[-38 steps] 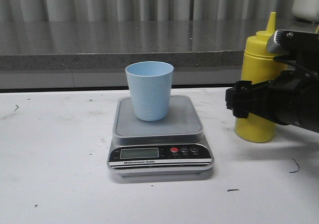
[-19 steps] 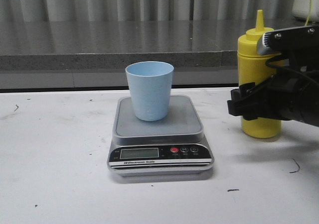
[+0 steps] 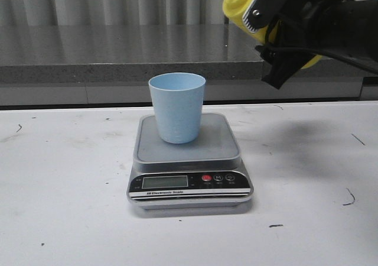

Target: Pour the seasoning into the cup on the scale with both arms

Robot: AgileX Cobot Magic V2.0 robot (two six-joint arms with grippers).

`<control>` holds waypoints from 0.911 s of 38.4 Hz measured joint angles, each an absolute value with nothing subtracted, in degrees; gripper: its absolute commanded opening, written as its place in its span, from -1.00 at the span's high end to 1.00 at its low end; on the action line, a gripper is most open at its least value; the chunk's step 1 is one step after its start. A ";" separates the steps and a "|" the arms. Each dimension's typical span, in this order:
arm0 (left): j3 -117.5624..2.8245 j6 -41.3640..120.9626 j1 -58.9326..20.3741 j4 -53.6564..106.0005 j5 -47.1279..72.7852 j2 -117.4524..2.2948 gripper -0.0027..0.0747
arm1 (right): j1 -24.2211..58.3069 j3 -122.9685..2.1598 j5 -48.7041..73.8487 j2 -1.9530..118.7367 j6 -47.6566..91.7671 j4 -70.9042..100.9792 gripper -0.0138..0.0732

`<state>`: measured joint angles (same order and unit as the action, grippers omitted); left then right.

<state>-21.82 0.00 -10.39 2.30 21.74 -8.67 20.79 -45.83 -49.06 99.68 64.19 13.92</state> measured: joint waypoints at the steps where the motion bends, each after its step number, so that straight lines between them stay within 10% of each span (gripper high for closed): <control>1: -21.82 0.00 -10.39 2.30 21.74 -8.67 0.98 | 20.79 -46.67 -49.06 99.95 66.76 13.92 0.34; 15: -21.82 0.00 -10.39 2.30 21.74 -8.67 0.98 | 20.79 -53.50 -48.70 104.59 95.52 6.74 0.34; 35: -21.82 0.00 -10.39 2.30 21.74 -8.67 0.98 | 20.92 -53.73 -49.22 104.81 85.72 3.19 0.34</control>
